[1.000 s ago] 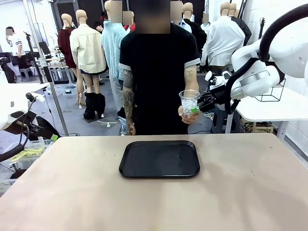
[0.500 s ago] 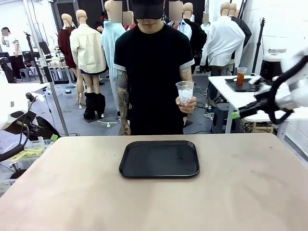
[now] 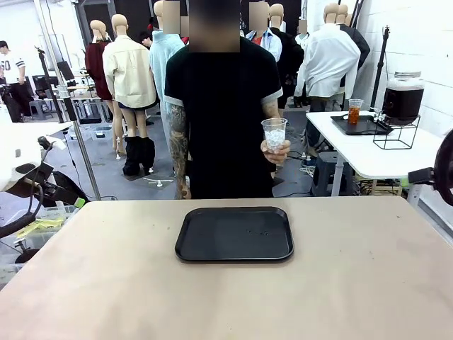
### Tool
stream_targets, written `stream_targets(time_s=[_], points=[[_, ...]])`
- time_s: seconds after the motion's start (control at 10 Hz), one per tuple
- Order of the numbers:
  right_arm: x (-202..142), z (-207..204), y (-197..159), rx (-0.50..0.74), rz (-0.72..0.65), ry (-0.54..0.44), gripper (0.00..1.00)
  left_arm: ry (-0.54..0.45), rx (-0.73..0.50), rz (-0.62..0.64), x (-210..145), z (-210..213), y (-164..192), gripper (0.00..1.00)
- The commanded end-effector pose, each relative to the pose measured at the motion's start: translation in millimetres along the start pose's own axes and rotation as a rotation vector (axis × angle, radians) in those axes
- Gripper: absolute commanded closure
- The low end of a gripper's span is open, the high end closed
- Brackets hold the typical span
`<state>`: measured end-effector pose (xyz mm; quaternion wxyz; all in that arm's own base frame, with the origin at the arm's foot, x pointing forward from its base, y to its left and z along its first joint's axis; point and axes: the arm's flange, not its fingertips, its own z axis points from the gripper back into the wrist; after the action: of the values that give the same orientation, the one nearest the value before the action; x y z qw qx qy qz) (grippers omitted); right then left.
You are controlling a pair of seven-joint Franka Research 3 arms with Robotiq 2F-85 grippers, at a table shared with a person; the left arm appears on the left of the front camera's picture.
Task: Pour the drink into the iced cup.
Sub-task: Open the gripper to release the iced cup you were holding.
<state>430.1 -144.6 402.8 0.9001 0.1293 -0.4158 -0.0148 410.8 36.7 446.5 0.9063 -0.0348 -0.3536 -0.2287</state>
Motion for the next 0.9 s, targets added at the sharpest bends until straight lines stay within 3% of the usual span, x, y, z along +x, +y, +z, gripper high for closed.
stream_targets(time_s=[0.0,0.5,0.8], points=[[1,16,9,-0.170,-0.140,0.077,0.00,-0.007,0.010,0.002,0,0,1,0.00],[-11,29,-3,-0.220,-0.193,0.073,0.00,-0.007,0.010,0.002,0,0,1,0.00],[-22,15,-10,-0.216,-0.171,0.047,0.00,-0.007,0.010,0.002,0,0,1,0.00]])
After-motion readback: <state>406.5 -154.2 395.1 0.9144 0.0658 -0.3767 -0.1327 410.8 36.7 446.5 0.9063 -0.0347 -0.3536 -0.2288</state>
